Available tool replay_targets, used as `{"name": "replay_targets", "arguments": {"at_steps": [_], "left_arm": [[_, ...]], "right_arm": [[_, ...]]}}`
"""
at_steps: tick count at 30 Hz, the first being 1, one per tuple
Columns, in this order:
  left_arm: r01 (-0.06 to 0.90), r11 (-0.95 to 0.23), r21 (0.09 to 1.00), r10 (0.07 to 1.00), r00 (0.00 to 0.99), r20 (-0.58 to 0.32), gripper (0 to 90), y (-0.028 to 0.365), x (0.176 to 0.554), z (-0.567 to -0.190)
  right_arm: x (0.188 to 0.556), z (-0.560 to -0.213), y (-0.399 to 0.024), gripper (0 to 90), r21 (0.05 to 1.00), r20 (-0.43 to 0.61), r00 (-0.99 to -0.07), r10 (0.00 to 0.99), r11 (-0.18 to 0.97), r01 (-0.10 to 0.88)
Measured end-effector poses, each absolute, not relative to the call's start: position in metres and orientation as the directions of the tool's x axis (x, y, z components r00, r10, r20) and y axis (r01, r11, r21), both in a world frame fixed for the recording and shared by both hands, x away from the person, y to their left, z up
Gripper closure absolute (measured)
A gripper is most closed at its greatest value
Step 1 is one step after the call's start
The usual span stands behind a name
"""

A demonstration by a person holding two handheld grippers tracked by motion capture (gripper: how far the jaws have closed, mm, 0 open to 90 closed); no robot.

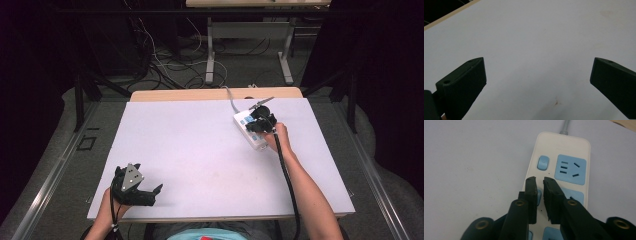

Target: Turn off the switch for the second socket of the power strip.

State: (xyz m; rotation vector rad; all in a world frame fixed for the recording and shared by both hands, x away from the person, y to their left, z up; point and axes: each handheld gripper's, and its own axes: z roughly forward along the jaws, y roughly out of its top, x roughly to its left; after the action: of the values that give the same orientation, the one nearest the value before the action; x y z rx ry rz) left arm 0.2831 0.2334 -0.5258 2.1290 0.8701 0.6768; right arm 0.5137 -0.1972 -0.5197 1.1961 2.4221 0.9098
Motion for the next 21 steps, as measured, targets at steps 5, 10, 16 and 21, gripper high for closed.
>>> {"name": "replay_targets", "arguments": {"at_steps": [5, 10, 16, 21], "left_arm": [[0.365, -0.513, 0.777, 0.747, 0.636, 0.194, 0.3, 0.234, 0.283, -0.525], [0.364, -0.511, 0.779, 0.748, 0.634, 0.195, 0.3, 0.234, 0.283, -0.525], [0.359, -0.509, 0.782, 0.747, 0.635, 0.195, 0.3, 0.235, 0.283, -0.526], [0.361, -0.515, 0.778, 0.745, 0.637, 0.198, 0.3, 0.235, 0.283, -0.525]], "right_arm": [[0.513, -0.519, -0.199, 66.2, 0.639, 0.032, -0.622, 0.782, 0.463, 0.615], [0.51, -0.516, -0.199, 47.4, 0.643, 0.061, -0.63, 0.774, 0.453, 0.618], [0.504, -0.509, -0.204, 23.6, 0.667, 0.08, -0.656, 0.75, 0.449, 0.595], [0.497, -0.504, -0.209, 14.0, 0.676, 0.096, -0.669, 0.737, 0.445, 0.587]]}}
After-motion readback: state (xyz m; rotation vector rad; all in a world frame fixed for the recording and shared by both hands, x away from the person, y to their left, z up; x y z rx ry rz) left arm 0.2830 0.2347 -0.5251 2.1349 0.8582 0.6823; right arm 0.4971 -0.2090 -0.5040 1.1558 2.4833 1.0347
